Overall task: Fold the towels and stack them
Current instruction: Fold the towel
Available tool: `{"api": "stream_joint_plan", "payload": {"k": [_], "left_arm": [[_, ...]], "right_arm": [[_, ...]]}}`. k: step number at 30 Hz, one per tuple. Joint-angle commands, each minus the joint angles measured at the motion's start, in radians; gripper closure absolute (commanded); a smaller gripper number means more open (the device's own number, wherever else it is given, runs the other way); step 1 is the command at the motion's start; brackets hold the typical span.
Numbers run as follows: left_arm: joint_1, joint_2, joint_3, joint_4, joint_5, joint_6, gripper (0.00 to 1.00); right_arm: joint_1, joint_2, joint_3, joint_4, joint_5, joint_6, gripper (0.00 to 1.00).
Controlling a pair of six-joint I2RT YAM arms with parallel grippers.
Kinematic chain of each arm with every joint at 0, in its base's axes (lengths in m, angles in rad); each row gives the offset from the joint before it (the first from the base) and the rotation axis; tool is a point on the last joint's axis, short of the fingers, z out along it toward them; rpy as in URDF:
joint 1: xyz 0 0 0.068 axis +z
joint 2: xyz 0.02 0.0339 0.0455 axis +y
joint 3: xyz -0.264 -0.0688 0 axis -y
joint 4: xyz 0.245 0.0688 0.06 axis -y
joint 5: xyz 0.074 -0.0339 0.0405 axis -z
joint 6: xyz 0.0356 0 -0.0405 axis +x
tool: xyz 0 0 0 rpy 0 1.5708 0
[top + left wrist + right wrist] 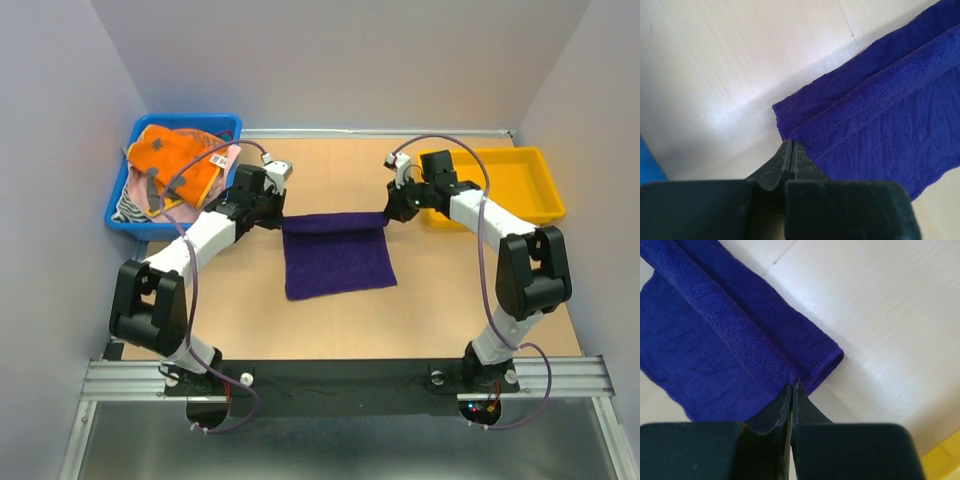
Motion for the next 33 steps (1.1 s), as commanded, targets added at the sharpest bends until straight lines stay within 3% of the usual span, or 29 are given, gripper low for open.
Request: {"api": "stream_joint_plan", "payload": {"k": [1, 14, 33], "left_arm": [[-0.009, -0.07, -0.07, 0.005, 0.012, -0.099, 1.0], [-0.06, -0.125, -0.225, 0.018, 0.059, -0.311, 1.0], [-0.065, -0.185, -0.269, -0.064, 0.024, -0.342, 1.0]], "right_arm": [[0.012, -0.068, -0.054, 0.027, -0.015, 0.059, 1.0], [0.015, -0.154, -0.186, 0.032, 0.024, 0.18, 1.0], [0.016, -0.21, -0.303, 0.036, 0.007, 0.262, 1.0]]}}
